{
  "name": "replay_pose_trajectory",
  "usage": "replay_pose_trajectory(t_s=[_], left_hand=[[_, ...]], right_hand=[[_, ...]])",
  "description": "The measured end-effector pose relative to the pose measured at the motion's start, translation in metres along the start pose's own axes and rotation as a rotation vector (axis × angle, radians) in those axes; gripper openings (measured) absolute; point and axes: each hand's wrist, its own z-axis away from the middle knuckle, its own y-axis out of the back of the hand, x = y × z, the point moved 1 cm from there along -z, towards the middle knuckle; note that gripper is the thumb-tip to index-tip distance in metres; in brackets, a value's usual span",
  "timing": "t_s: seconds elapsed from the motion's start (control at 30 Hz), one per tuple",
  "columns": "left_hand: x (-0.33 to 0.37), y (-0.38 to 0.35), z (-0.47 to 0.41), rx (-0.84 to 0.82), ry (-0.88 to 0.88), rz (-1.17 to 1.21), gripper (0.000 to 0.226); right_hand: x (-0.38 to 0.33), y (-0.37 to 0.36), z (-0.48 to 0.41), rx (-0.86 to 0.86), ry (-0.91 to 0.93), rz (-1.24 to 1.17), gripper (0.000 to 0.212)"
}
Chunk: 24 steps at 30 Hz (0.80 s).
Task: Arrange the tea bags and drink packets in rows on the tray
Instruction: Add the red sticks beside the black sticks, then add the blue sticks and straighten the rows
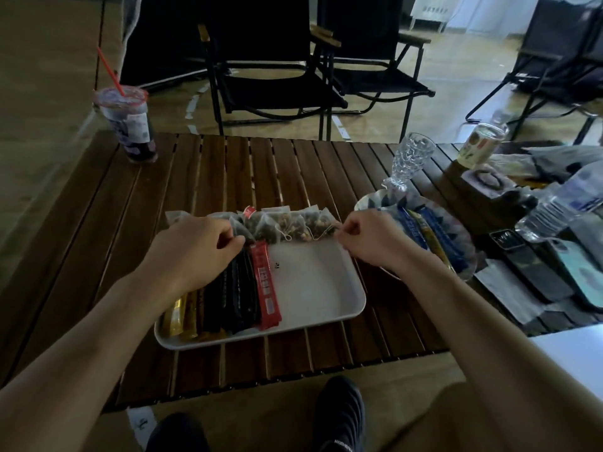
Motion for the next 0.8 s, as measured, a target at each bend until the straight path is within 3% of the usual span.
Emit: replay_pose_trajectory(t_s=[0.13,0.3,0.5,0.63,0.8], left_hand=[[0.013,-0.004,-0.003,0.013,-0.021,0.012,0.025],[0.024,-0.014,-0.008,0.037,-0.076,-0.041,0.027],[0.037,-0.020,-0.017,0.024,-0.101,-0.006,0.026],[0.035,-0.024,-0.017,0.006,-0.114,-0.022,0.025],[0.025,-0.022,-0.015,0.006,-0.089,-0.031,0.028]], right_hand=[[0.048,0.031,-0.006,0.105,-0.173,0.133,0.020],[0.104,0.051,-0.010,0.154,-0.429,0.101,0.018],[0.121,0.043,-0.014,0.084,-0.469,0.144,0.032],[0.134,0.035,-0.027,0.113,-0.536,0.151,0.064],[0.138,0.034,-0.031,0.140,-0.560,0.091,0.059]])
